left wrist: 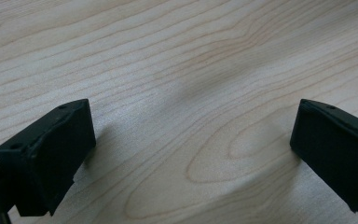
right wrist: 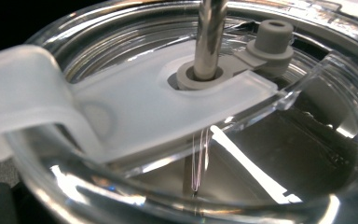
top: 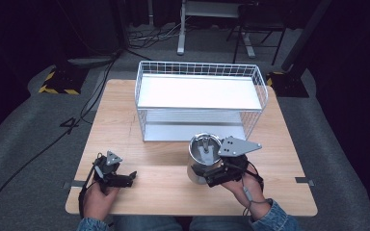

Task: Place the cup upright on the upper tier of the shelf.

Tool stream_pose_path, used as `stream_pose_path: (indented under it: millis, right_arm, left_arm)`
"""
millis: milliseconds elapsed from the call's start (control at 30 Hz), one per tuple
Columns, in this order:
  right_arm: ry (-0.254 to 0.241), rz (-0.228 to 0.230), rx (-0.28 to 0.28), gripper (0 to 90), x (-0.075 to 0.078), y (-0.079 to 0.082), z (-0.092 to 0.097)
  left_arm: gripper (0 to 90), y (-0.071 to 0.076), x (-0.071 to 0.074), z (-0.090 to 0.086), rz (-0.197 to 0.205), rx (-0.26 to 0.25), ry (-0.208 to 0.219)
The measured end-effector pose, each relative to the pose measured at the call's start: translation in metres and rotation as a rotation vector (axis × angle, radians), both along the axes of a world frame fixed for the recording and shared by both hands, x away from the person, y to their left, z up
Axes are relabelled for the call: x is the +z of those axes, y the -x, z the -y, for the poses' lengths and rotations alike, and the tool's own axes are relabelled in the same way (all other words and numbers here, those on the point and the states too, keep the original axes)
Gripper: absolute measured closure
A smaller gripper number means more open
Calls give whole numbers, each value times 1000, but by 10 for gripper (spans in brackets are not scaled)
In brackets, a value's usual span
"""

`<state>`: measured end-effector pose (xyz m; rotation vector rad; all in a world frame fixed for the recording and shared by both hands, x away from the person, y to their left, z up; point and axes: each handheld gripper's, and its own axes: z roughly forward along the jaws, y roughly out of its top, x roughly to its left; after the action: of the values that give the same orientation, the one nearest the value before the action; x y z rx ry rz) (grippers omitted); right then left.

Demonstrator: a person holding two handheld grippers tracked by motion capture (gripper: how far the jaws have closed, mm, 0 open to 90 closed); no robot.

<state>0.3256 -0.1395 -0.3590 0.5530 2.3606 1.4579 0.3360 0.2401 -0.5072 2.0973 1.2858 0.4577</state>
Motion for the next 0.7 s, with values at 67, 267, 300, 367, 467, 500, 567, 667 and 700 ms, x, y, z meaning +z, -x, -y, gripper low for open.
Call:
stream_pose_path:
  millis: [67,267,300,367,467,500,567,667,700]
  right_arm:
    - [-2,2,-4,37,5,-2,1]
    - [-5,13,-12,37,18,-8,3]
    - [-5,16,-14,37,20,-10,3]
    - [-7,18,-17,37,24,-12,3]
    - [-13,23,-19,37,30,-16,4]
    - [-14,24,-20,37,33,-17,4]
    - [-13,30,-25,37,37,-19,4]
    - [-15,41,-29,37,45,-22,4]
    - [-13,44,-28,37,47,-24,4]
  left_arm:
    - [3,0,0,0,0,0,0]
    - [3,0,0,0,0,0,0]
    - [3,0,0,0,0,0,0]
    - [3,0,0,0,0,0,0]
    - [3,0,0,0,0,0,0]
    - [3,0,0,0,0,0,0]
    - [3,0,0,0,0,0,0]
    - [3,0,0,0,0,1,0]
    - [3,0,0,0,0,0,0]
